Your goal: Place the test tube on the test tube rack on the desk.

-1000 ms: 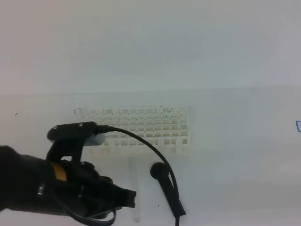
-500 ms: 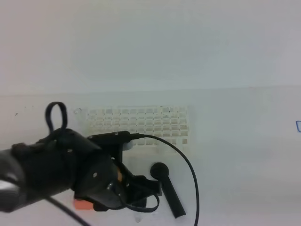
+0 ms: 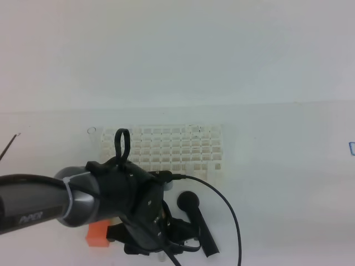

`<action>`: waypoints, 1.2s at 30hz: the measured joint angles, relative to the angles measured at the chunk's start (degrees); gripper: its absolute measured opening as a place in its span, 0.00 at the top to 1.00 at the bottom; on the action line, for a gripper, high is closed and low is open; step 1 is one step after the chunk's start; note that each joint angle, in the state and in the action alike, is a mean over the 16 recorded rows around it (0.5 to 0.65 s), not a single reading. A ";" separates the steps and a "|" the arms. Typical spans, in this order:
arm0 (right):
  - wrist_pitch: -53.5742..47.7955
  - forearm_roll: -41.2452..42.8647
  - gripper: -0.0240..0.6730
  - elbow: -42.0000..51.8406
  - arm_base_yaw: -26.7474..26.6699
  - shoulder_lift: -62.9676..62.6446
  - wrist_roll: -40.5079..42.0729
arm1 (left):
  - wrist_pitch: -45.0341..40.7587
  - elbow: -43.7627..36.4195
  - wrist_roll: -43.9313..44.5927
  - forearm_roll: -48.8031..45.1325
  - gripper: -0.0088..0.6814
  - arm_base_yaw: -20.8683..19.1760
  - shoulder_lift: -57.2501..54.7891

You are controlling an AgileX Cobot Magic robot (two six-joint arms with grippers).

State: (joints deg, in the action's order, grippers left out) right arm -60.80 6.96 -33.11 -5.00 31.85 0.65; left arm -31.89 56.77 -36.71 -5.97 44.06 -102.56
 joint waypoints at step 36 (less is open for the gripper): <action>1.18 -2.43 0.59 0.00 0.00 0.00 0.72 | -10.19 5.11 0.09 -2.26 0.83 0.00 3.26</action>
State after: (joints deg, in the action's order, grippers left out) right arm -59.61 4.53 -33.11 -5.00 31.85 1.37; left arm -42.08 61.88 -36.61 -8.23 44.06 -99.31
